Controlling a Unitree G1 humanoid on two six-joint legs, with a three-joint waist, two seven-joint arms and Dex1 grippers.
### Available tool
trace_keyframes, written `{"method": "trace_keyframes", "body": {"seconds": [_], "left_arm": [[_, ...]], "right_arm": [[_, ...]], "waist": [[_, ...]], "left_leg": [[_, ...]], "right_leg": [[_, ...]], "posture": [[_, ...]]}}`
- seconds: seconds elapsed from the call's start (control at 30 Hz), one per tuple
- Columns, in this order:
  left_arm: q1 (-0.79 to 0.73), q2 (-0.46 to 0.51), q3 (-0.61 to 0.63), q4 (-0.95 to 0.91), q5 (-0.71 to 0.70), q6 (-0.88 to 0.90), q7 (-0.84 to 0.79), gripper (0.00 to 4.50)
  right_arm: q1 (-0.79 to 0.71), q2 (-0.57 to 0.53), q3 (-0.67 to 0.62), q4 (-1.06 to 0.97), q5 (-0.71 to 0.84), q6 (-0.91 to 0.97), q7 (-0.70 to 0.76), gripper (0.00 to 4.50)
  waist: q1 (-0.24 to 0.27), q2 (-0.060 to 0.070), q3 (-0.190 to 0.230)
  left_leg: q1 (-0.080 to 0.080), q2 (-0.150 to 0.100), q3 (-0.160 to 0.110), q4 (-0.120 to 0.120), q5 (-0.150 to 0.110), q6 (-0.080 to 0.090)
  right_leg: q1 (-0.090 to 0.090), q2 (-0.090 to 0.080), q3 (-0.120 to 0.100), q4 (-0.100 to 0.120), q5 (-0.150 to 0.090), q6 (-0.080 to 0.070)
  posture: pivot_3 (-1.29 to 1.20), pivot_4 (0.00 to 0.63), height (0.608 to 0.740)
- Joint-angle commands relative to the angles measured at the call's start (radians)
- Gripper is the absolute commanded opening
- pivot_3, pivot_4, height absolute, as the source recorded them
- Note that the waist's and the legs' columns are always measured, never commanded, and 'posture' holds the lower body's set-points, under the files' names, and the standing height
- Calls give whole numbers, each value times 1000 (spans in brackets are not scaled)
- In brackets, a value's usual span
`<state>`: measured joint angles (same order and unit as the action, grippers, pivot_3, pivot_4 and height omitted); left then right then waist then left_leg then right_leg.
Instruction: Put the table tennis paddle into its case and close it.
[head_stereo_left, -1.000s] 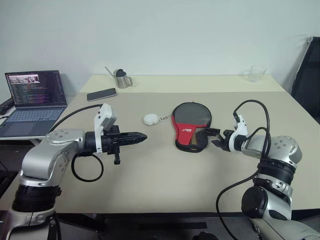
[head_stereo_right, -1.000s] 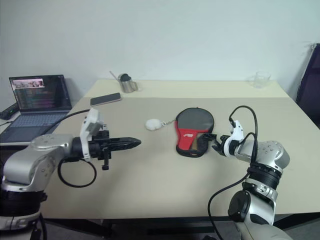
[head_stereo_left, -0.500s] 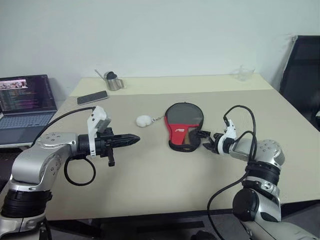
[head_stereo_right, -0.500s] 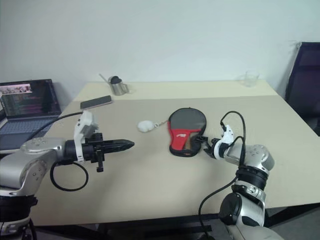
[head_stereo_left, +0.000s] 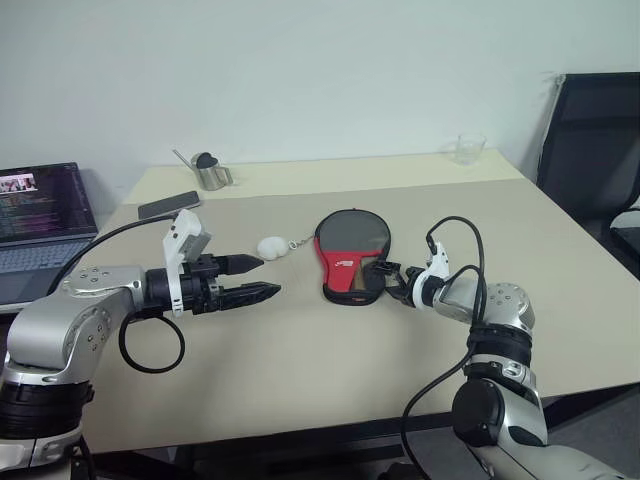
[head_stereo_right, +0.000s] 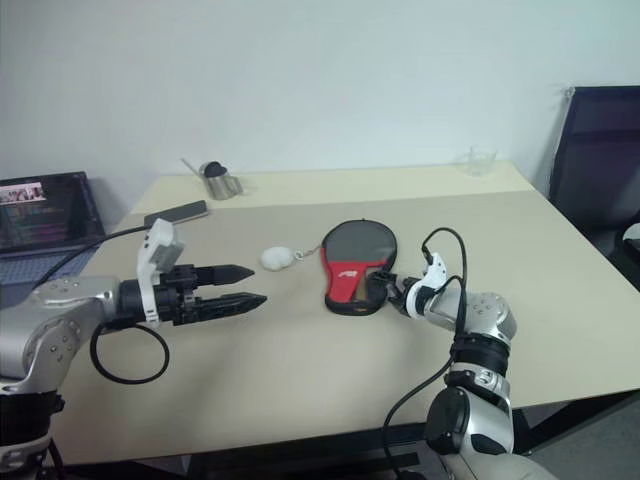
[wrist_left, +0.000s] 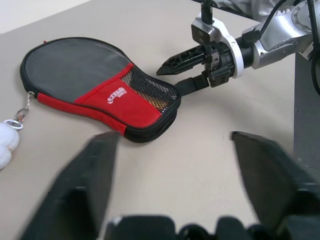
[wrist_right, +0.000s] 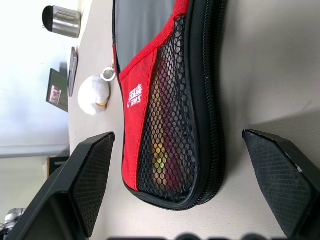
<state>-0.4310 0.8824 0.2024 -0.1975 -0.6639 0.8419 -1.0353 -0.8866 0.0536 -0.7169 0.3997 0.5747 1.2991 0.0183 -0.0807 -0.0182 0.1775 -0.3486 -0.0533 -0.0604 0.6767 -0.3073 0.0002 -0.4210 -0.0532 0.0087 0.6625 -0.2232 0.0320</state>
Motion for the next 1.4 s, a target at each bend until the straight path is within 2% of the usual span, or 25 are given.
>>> {"method": "trace_keyframes", "body": {"seconds": [0.03,0.5,0.6,0.97,1.17,1.4], "left_arm": [[-2,25,38,-17,-18,-5,2,4479],[-1,28,7,-19,33,-50,23,4479],[5,30,10,-28,34,-52,30,4500],[-4,32,-12,-34,44,-54,37,4500],[-29,30,-36,-17,52,-60,30,4500],[-61,25,-72,17,67,-74,8,4500]], "right_arm": [[-16,36,40,38,29,0,-6,4500],[-25,81,67,60,79,-33,-26,4500],[-24,67,76,77,73,-57,-28,3899],[-17,37,96,107,98,-97,-48,20],[17,19,122,37,132,-18,-41,20],[147,-79,203,-194,195,271,26,20]], "waist": [[-4,0,0],[-5,0,0],[-5,0,1],[-4,-2,0],[2,-1,0],[25,-2,0]], "left_leg": [[0,0,1,0,0,0],[0,2,4,-3,0,0],[0,2,4,-5,0,0],[-4,2,6,-14,0,0],[-4,2,5,-14,0,0],[-19,2,6,-13,2,-4]], "right_leg": [[0,0,1,0,0,0],[-2,0,3,-3,0,0],[-2,0,3,-5,0,0],[-4,0,3,-16,0,0],[-4,0,2,-16,1,1],[-19,0,2,-17,1,1]], "posture": [[0,150,740],[0,150,740],[0,150,740],[0,150,740],[0,150,740],[0,150,740]]}}
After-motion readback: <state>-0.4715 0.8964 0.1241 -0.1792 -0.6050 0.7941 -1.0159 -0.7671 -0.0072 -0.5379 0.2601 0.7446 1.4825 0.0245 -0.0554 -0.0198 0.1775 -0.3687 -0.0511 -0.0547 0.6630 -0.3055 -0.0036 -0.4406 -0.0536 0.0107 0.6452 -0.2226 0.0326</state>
